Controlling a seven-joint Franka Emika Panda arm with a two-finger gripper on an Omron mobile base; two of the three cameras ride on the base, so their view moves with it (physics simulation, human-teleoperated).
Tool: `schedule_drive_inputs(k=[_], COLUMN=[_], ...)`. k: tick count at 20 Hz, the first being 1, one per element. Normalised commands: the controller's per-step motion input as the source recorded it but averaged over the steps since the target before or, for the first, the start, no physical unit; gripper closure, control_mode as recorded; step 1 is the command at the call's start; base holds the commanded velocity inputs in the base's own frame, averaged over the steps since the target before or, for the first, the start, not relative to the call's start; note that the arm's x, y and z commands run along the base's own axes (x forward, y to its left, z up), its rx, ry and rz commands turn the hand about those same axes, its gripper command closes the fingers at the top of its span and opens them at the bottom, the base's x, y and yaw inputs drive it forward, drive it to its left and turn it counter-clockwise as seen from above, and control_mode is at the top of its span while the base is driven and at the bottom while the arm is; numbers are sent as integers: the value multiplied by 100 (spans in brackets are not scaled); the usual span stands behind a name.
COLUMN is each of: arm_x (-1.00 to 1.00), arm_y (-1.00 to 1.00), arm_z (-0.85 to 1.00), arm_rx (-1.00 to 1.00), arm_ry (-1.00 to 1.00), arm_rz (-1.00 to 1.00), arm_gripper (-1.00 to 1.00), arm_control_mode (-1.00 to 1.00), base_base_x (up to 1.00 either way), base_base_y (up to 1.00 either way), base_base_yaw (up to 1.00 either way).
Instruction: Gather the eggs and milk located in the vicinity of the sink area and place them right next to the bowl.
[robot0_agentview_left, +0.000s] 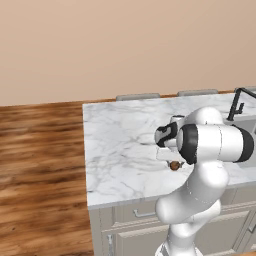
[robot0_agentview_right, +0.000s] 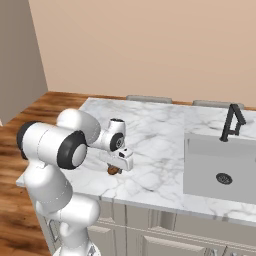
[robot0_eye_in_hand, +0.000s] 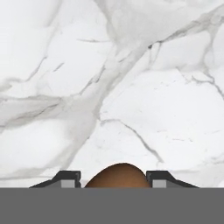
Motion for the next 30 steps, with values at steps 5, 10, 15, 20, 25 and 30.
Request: schedule_drive_inputs(k=[5, 10, 15, 20, 25, 30], arm_x=[-2, -46, -50, -61, -49, -31], arm_y=[0, 0, 0, 0, 0, 0], arm_z=[1, 75, 98, 63, 33, 7], arm_rx=[0, 0, 2, 0, 3, 5], arm_ry=[-1, -14, -9, -4, -27, -21], arm_rz=[0, 13, 25, 41, 32, 14], arm_gripper=[100, 100, 100, 100, 100, 100], arm_control_mode=[-100, -100, -100, -100, -100, -100], base_base_x=[0, 0, 0, 0, 0, 0], base_base_y=[0, 0, 0, 0, 0, 0], base_base_yaw=[0, 0, 0, 0, 0, 0])
